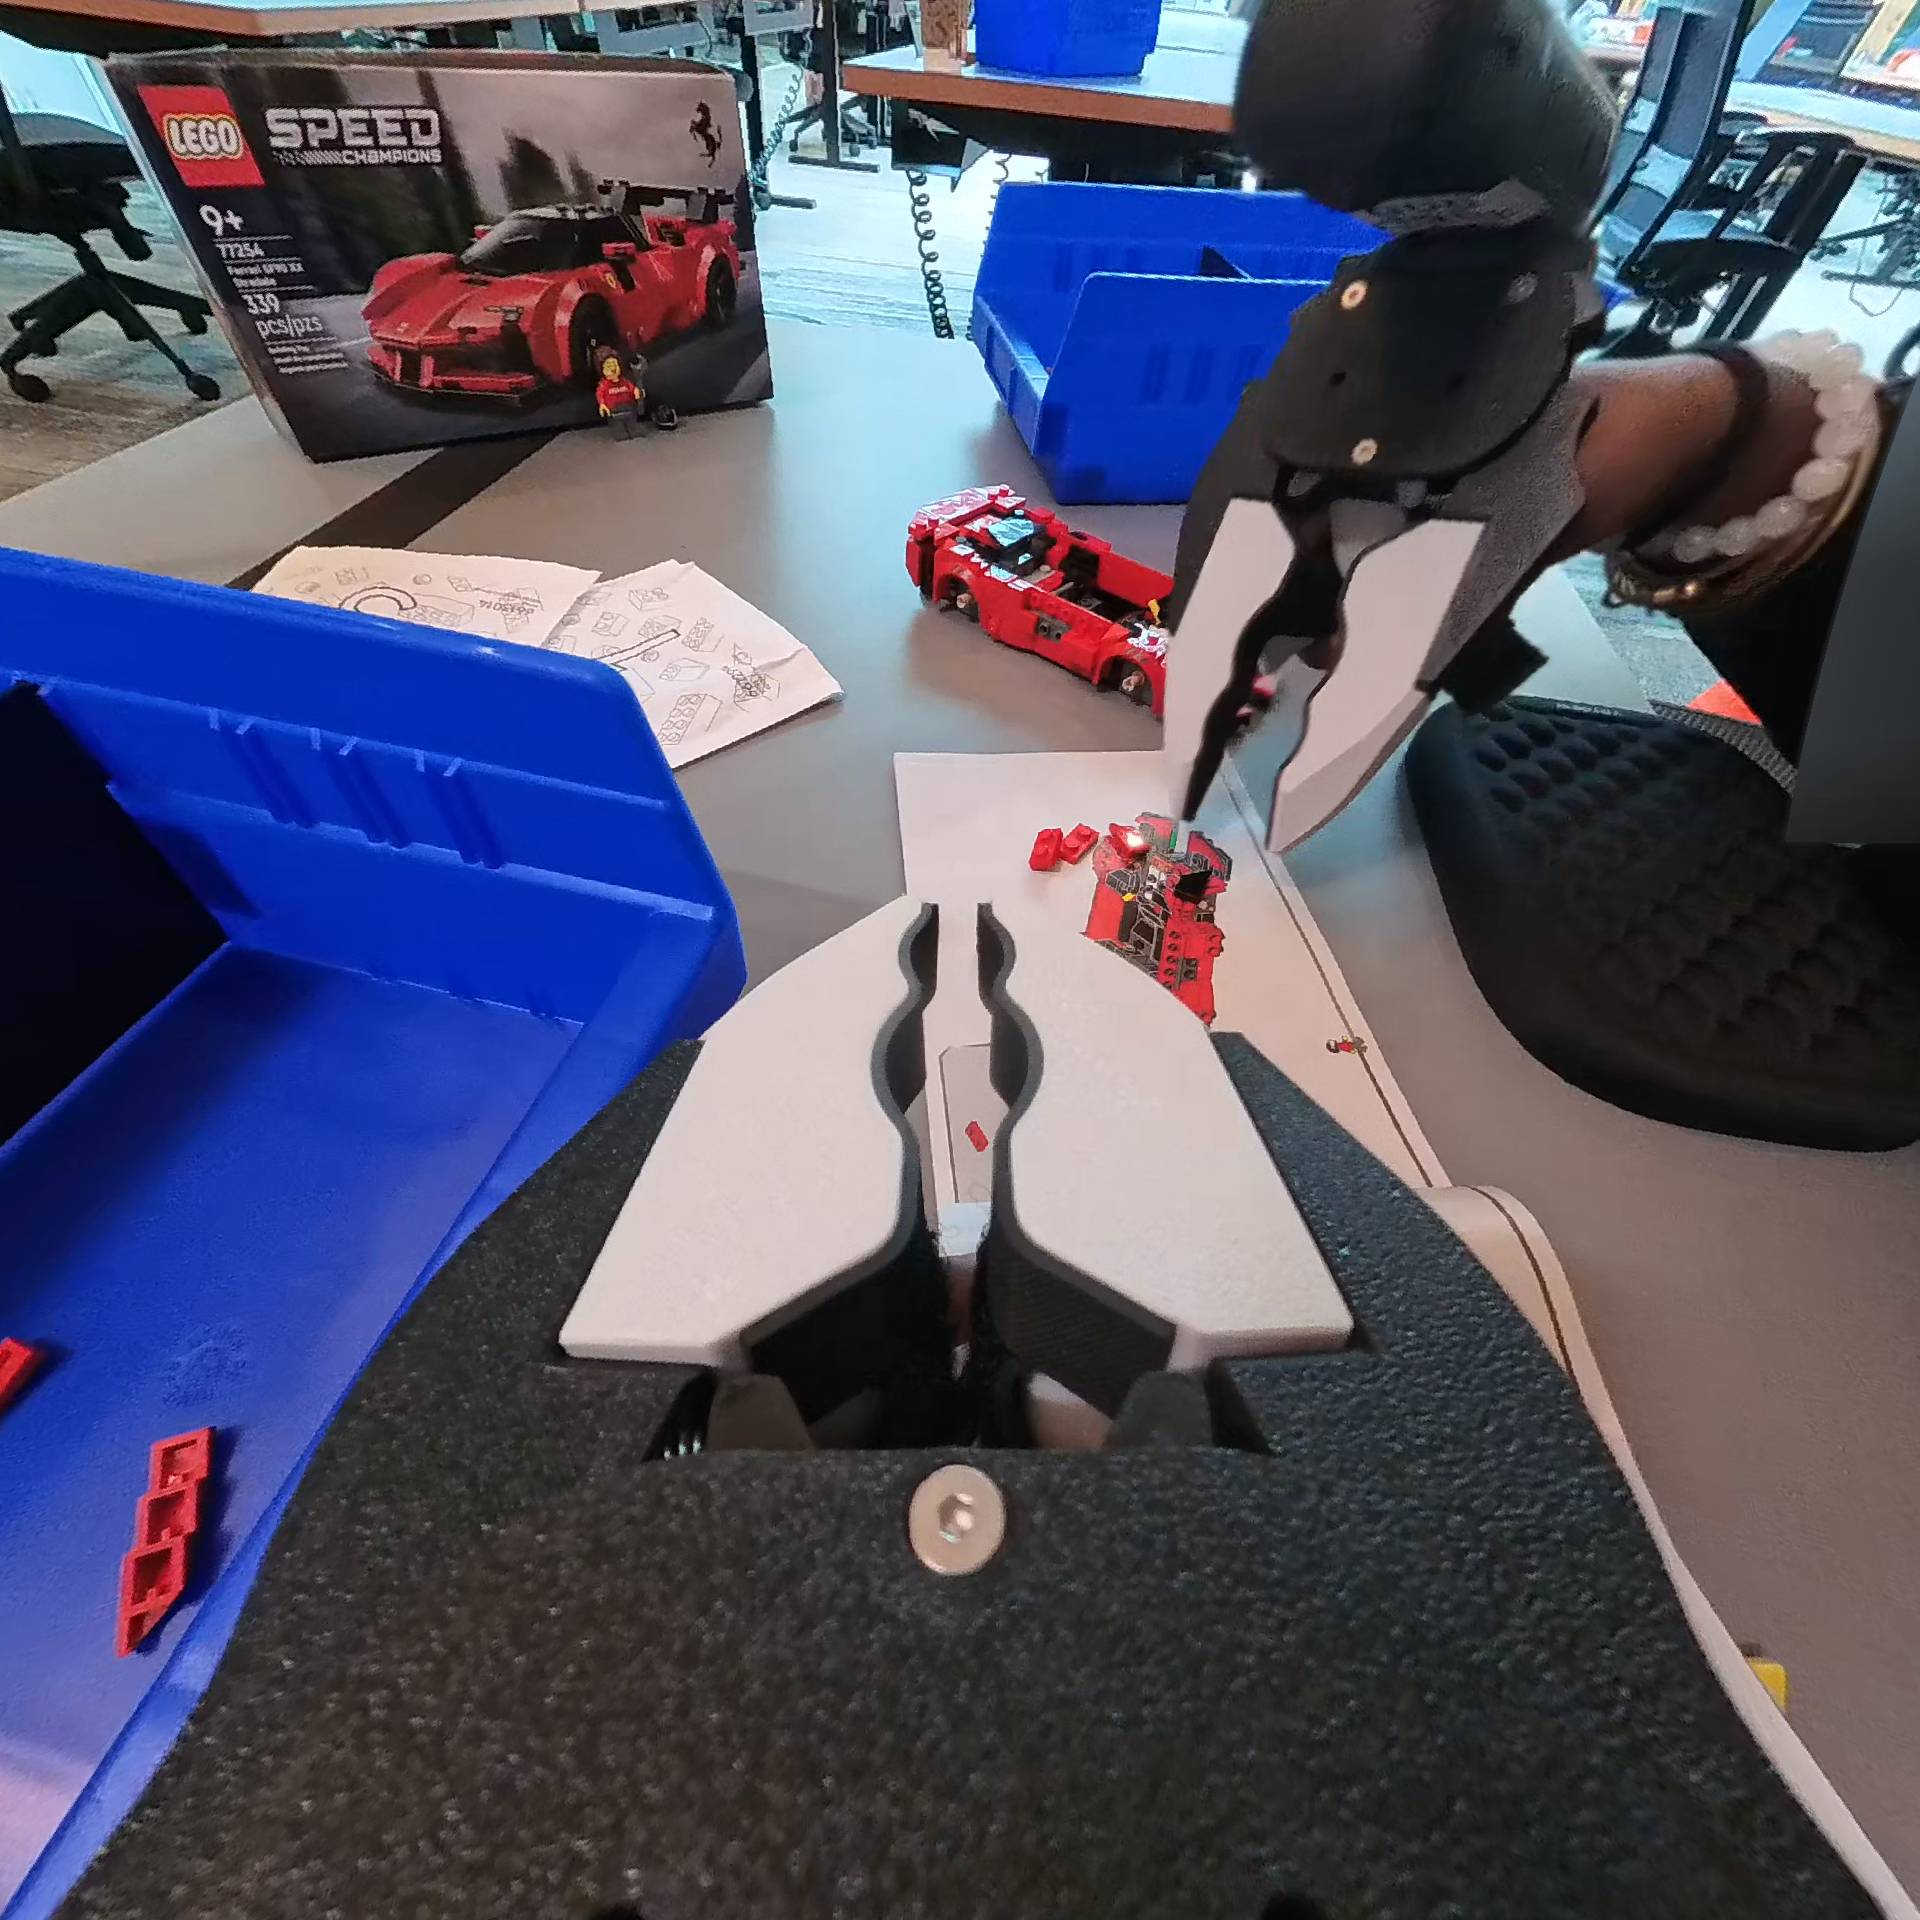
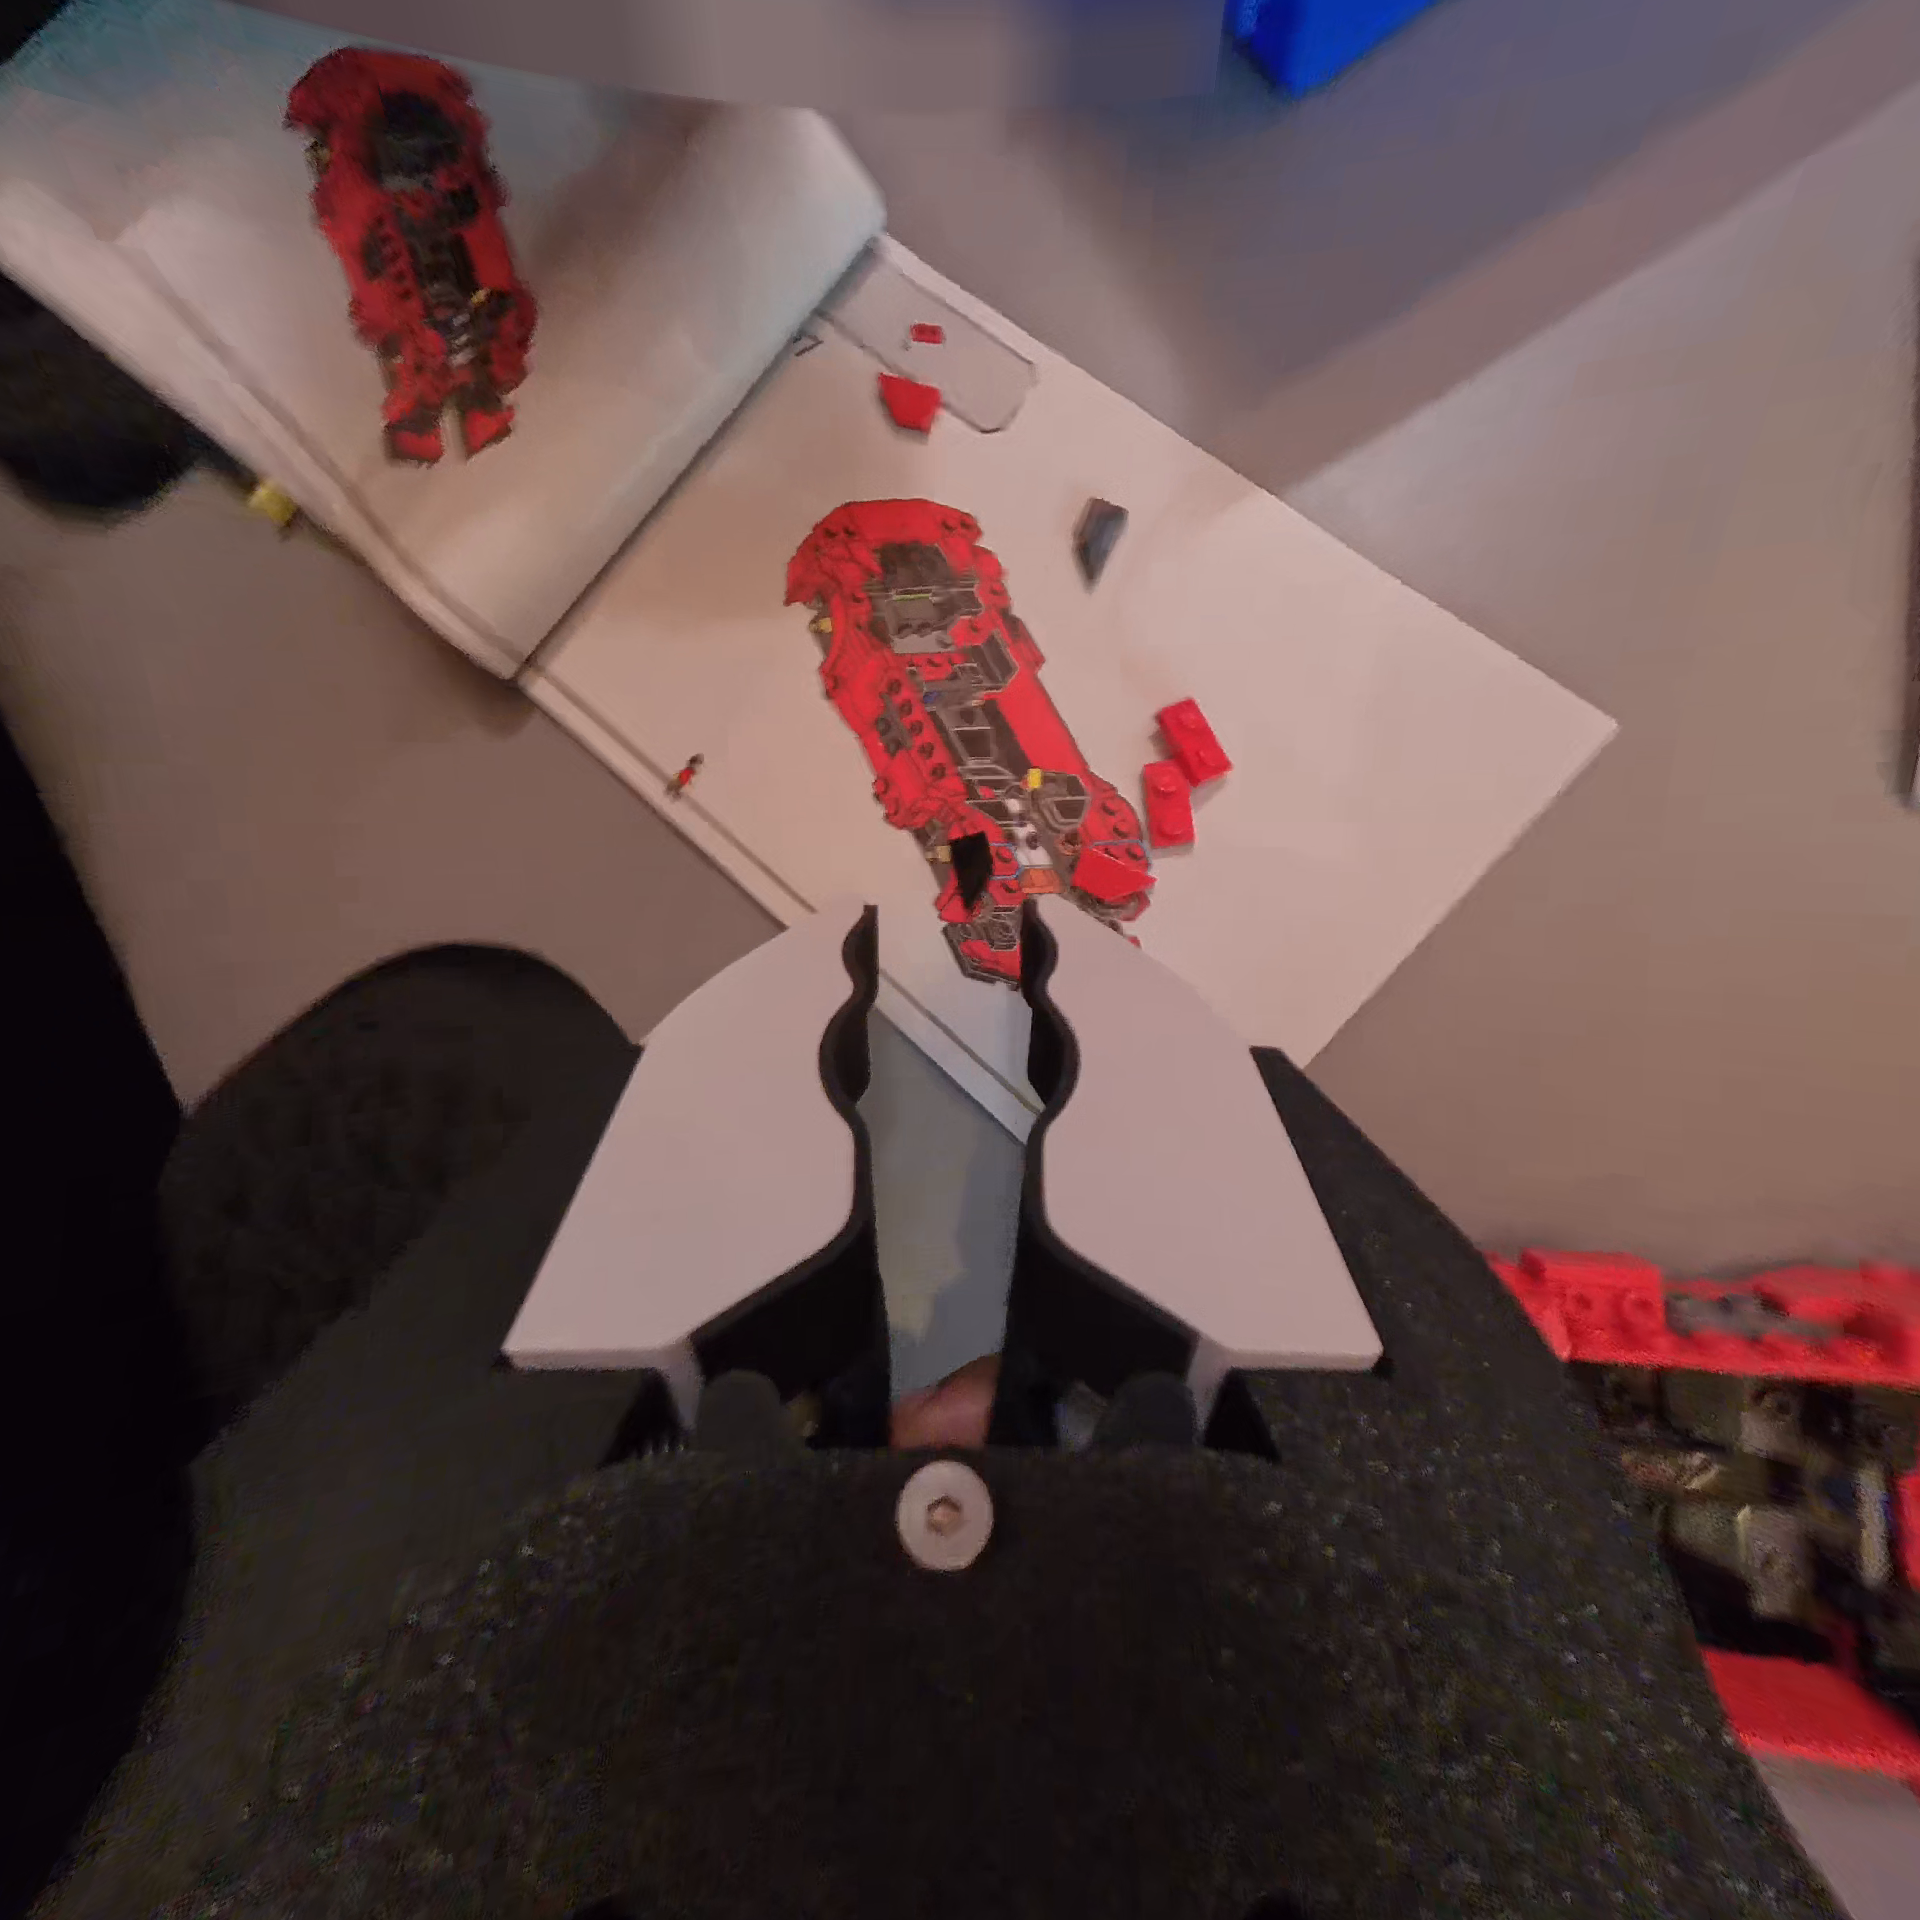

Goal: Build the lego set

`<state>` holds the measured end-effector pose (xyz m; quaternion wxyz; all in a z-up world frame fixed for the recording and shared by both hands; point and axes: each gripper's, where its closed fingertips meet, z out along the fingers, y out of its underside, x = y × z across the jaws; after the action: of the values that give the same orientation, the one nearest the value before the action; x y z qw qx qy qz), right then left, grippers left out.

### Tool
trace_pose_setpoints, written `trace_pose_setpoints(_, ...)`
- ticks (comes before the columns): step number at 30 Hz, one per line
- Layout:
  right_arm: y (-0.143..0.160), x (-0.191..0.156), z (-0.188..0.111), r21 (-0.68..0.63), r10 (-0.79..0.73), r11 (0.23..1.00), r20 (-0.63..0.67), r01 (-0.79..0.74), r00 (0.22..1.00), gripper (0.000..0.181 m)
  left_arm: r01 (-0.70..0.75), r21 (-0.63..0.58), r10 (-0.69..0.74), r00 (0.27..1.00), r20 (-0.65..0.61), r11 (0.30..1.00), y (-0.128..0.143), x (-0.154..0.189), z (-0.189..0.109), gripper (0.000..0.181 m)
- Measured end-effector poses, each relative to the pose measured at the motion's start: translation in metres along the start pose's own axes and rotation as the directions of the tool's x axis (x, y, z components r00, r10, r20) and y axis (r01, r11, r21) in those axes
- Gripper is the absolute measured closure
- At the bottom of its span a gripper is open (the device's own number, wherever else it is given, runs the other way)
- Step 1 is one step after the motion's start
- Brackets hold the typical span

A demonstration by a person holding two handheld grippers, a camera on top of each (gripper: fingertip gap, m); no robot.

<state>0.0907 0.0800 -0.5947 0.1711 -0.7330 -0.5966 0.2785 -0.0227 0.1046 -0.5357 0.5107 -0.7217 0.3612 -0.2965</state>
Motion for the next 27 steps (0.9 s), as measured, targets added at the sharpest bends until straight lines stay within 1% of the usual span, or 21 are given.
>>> trace_pose_setpoints(2,0.003,-0.011,-0.003,-0.004,-0.194,0.981,0.084,0.195,0.977,0.157,0.000,0.000,0.000,1.000,-0.001,1.000,0.000,0.000,0.000,0.175)
trace_pose_setpoints(3,0.009,-0.019,-0.004,-0.014,-0.313,0.948,0.148,0.318,0.938,0.156,0.000,-0.001,0.000,1.000,-0.003,1.000,0.000,0.000,0.000,0.175)
trace_pose_setpoints(4,0.014,-0.020,-0.006,-0.023,-0.411,0.907,0.171,0.421,0.895,0.156,0.000,-0.001,0.000,1.000,-0.004,1.000,0.001,0.001,0.001,0.175)
trace_pose_setpoints(6,0.014,-0.008,-0.010,-0.046,-0.525,0.843,0.142,0.536,0.839,0.159,-0.003,-0.004,0.003,1.000,-0.005,1.000,0.001,0.001,0.001,0.175)
trace_pose_setpoints(7,0.013,-0.006,-0.012,-0.055,-0.544,0.827,0.172,0.559,0.821,0.162,-0.004,-0.005,0.004,1.000,-0.004,1.000,0.001,0.001,0.001,0.175)
trace_pose_setpoints(11,0.007,0.006,-0.013,-0.056,-0.580,0.794,0.228,0.605,0.782,0.171,-0.004,-0.004,0.004,1.000,-0.001,1.000,0.001,0.000,0.000,0.175)
trace_pose_setpoints(13,0.008,0.015,-0.008,-0.089,-0.594,0.779,0.214,0.621,0.776,0.176,-0.002,-0.003,0.002,1.000,0.000,1.000,0.002,0.000,0.000,0.175)
trace_pose_setpoints(16,0.009,0.020,0.001,-0.115,-0.602,0.773,0.174,0.624,0.779,0.178,0.000,-0.003,0.000,1.000,-0.001,1.000,0.002,0.000,0.001,0.175)
trace_pose_setpoints(20,0.006,0.012,0.009,-0.066,-0.595,0.791,0.148,0.608,0.790,0.178,0.000,-0.006,0.000,1.000,-0.009,1.000,0.003,0.001,0.002,0.175)
trace_pose_setpoints(25,0.004,0.006,0.016,-0.078,-0.551,0.827,0.080,0.556,0.831,0.178,-0.005,-0.007,0.005,1.000,-0.009,1.000,0.003,0.002,0.002,0.175)
trace_pose_setpoints(27,0.003,-0.001,0.016,-0.063,-0.534,0.840,0.085,0.540,0.841,0.178,-0.003,-0.006,0.003,1.000,-0.009,1.000,0.003,0.002,0.002,0.175)
